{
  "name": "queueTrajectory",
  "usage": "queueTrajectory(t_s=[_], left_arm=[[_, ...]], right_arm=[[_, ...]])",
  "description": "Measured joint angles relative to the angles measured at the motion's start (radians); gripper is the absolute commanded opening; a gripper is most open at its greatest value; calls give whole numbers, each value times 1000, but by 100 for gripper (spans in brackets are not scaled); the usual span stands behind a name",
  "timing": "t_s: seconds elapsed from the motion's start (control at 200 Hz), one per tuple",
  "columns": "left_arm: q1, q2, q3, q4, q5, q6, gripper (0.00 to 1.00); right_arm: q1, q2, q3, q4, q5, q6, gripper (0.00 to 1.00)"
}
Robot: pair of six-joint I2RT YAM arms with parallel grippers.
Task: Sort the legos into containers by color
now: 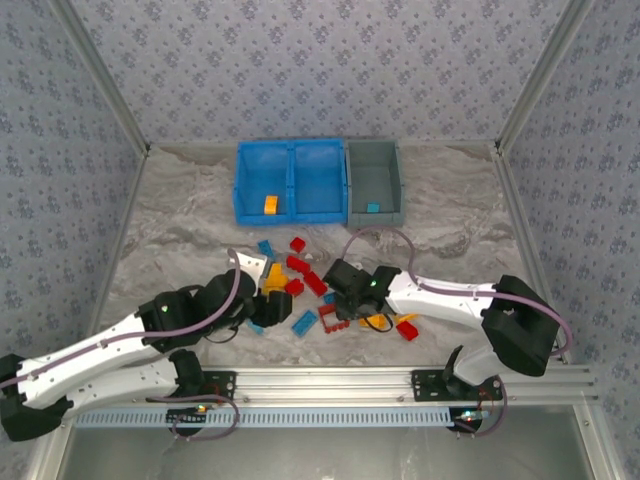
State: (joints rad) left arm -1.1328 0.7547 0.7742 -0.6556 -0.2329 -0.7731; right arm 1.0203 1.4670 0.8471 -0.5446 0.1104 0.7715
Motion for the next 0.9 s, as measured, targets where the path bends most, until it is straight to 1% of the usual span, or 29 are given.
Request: queueTrajectory(t_s=[0.17, 0.23, 0.34, 0.455, 0.59, 0.67, 0.735, 0.81, 0.899], left_arm=[[-1, 1, -1, -2, -23, -8, 65], [-1, 3, -1, -2, -23, -8, 65], [-1, 16, -1, 2, -23, -8, 65], [-1, 19, -1, 1, -26, -7, 65], [-2, 17, -1, 1, -48, -11, 65], [-2, 17, 2, -2, -69, -14, 65], [-2, 18, 16, -6, -95, -14, 65], [-2, 18, 44, -2, -126, -14, 65], [-2, 18, 76, 13, -173, -8, 65]], right_arm=[[6, 17, -7, 10, -14, 18, 31], [4, 31, -9, 16, -17, 23, 28], [-2, 50, -9, 27, -19, 23, 18], [0, 53, -8, 28, -13, 27, 5], [21, 30, 28, -32, 34, 26, 1], [27, -14, 84, -98, 65, 24, 0], [13, -39, 162, -152, 94, 13, 0], [-29, -38, 265, -177, 116, -16, 0], [-103, 11, 405, -191, 138, -56, 0]])
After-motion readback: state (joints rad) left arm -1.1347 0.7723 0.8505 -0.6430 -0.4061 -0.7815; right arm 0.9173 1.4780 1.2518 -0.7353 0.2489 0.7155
